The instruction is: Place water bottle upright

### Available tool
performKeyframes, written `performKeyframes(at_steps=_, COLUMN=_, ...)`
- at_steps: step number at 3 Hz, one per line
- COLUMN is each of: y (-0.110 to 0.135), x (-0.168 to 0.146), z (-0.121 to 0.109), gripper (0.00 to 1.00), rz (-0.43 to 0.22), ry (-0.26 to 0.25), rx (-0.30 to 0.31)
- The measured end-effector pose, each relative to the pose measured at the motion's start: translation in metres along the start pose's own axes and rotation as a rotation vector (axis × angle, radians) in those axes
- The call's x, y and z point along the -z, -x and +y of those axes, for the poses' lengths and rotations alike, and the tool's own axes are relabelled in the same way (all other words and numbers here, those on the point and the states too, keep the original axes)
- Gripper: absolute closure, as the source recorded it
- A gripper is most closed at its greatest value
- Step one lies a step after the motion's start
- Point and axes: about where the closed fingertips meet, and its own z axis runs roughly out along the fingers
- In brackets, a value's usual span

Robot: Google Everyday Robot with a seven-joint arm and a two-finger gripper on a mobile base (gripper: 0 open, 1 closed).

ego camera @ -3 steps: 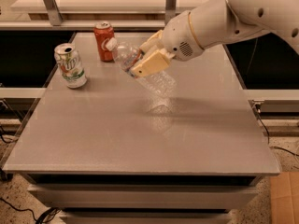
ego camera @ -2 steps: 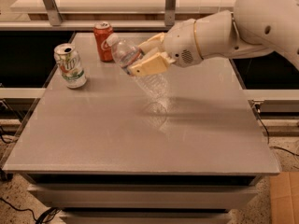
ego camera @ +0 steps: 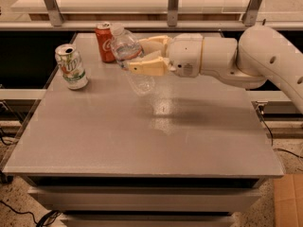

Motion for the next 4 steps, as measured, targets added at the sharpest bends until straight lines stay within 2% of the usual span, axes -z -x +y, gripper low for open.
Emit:
performKeyframes(at_steps=1, y=0.0042, x=-0.0027, z=-0.0018, gripper=1.00, rz=-0.121, ry=-0.009, rx=0.007)
performKeyframes(at_steps=2, y=0.0061, x=-0.0046, z=-0.0029, gripper=1.00, rz=-0.186, ry=-0.012, rx=0.008)
performKeyframes(at_steps=4, y=0.0065, x=-0.0063, z=-0.0029, gripper=1.00, rz=-0.209, ry=-0.005, rx=0.005)
